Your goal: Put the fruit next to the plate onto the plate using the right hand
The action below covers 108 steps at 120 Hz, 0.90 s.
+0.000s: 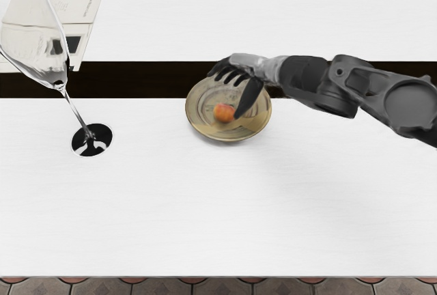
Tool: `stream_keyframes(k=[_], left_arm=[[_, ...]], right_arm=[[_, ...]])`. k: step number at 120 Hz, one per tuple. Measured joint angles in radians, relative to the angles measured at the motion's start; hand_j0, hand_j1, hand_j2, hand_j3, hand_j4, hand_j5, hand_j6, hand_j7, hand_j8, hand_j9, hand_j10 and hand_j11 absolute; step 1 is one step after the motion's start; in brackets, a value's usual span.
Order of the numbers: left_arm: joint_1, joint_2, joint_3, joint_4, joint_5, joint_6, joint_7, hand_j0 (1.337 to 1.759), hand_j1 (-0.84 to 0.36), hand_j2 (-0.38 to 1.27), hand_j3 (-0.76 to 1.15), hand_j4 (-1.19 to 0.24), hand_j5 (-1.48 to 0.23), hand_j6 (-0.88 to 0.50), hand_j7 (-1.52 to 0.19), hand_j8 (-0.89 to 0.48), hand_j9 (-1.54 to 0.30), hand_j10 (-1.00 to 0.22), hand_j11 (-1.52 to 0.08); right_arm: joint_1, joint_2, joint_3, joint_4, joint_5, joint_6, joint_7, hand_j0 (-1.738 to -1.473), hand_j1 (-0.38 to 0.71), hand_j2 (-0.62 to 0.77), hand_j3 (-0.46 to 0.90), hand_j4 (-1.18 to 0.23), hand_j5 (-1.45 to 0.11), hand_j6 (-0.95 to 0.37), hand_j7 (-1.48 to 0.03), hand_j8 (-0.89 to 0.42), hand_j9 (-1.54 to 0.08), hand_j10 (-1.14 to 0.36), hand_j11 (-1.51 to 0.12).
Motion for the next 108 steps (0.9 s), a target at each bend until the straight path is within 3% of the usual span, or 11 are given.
stream_keyframes(k=[17,38,68,108], left_arm=[[0.0,0.0,0.0,0.0,0.0,0.0,0.0,1.658,0.06,0.05,0.0,-0.24,-0.32,-0.24,-0.32,-0.24,-0.32,-0.24,-0.32],[0.0,0.0,0.0,0.0,0.0,0.0,0.0,1.658,0.06,0.05,0.0,-0.24,-0.32,-0.24,-0.32,-0.24,-0.32,-0.24,-0.32],[0.0,0.0,0.0,0.0,0.0,0.0,0.0,1.658,0.06,0.05,0.0,-0.24,-0.32,-0.24,-0.32,-0.24,-0.32,-0.24,-0.32],[0.0,0.0,0.0,0.0,0.0,0.0,0.0,1.658,0.06,0.05,0.0,-0.24,-0.32,-0.24,-0.32,-0.24,-0.32,-0.24,-0.32]], right_arm=[[-0.005,-0.098,0.068,0.029,0.212,0.131,0.058,-1.658,-0.15,-0.02,0.0,-0.17,-0.22,-0.16,-0.22,-0.16,-0.22,-0.16,-0.22],[-0.031,-0.259,0.1,0.036,0.521,0.373,0.108,-1.658,-0.24,-0.01,0.0,-0.1,-0.13,-0.09,-0.12,-0.09,-0.13,-0.09,-0.13],[-0.132,-0.458,0.104,0.018,0.849,0.452,0.118,-1.658,-0.28,-0.01,0.0,-0.06,-0.07,-0.05,-0.07,-0.05,-0.07,-0.06,-0.07],[-0.233,-0.587,0.097,-0.017,0.972,0.46,0.117,-1.658,-0.3,-0.01,0.0,-0.04,-0.05,-0.04,-0.05,-0.04,-0.05,-0.04,-0.05]])
